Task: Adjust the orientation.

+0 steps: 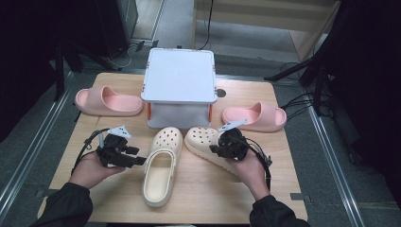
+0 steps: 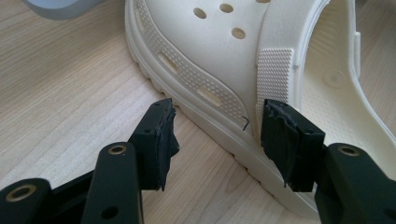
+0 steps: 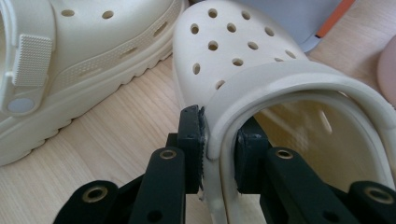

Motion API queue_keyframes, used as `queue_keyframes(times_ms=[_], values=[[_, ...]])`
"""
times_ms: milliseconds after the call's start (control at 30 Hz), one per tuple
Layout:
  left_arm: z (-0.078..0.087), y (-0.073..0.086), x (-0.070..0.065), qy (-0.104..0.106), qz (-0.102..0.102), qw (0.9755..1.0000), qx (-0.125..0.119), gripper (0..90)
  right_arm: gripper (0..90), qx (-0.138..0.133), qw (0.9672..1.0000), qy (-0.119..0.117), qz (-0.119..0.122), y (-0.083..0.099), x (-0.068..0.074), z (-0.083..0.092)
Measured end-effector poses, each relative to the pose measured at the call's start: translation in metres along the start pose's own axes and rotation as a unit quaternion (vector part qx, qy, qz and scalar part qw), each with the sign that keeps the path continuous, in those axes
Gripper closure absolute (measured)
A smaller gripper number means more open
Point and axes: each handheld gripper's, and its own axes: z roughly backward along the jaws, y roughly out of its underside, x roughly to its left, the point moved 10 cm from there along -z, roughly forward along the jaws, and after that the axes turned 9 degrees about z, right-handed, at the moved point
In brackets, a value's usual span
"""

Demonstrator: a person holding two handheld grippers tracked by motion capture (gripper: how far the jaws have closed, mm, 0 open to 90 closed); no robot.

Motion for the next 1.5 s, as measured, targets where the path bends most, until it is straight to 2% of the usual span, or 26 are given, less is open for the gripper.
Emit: queue_keyframes(times_ms=[200, 333, 567, 667, 733, 833, 867, 933, 967, 1033, 1300, 1500], values=[[-0.001, 0.001, 0.000, -0.001, 0.000, 1.0000, 0.001, 43.9, 75.4, -0.001, 1.0000, -0.007, -0.001, 0.002, 0.002, -0.002], [0.000, 0.001, 0.001, -0.001, 0.000, 1.0000, 0.001, 43.9, 69.7, 0.003, 0.9999, -0.012, 0.002, 0.006, 0.001, 0.000], [0.001, 0.001, 0.002, -0.003, 0.003, 1.0000, -0.002, 43.9, 65.7, -0.025, 0.9995, -0.021, 0.002, 0.008, 0.000, 0.021], [0.002, 0.001, 0.003, -0.004, 0.004, 1.0000, -0.005, 43.9, 71.2, -0.030, 0.9991, -0.029, -0.004, 0.012, 0.001, 0.032], [0.002, 0.000, 0.004, -0.008, 0.004, 0.9999, -0.009, 44.0, 75.5, -0.027, 0.9992, -0.025, -0.012, 0.016, 0.000, 0.037], [0.005, -0.002, 0.004, -0.010, -0.001, 0.9998, -0.017, 45.6, 79.3, -0.025, 0.9996, -0.011, -0.001, 0.022, -0.006, 0.042], [0.005, -0.003, 0.004, -0.010, -0.001, 0.9998, -0.019, 46.1, 79.4, -0.021, 0.9997, -0.006, -0.002, 0.023, -0.008, 0.042], [0.004, -0.003, 0.005, -0.009, 0.003, 0.9997, -0.021, 48.1, 79.6, -0.016, 0.9996, 0.006, 0.020, 0.027, -0.013, 0.038], [0.004, -0.003, 0.005, -0.008, 0.003, 0.9998, -0.021, 48.5, 79.6, -0.012, 0.9997, 0.007, 0.021, 0.029, -0.014, 0.036], [0.004, -0.002, 0.006, -0.006, 0.001, 0.9998, -0.019, 49.3, 79.6, -0.002, 0.9998, 0.005, 0.019, 0.031, -0.015, 0.030], [0.001, 0.001, 0.007, -0.003, 0.000, 0.9999, -0.012, 49.7, 79.5, 0.022, 0.9986, 0.012, 0.047, 0.034, -0.014, 0.016], [-0.003, 0.001, 0.005, -0.004, -0.002, 1.0000, -0.004, 49.9, 79.3, 0.024, 0.9975, 0.014, 0.066, 0.037, -0.017, 0.014]])
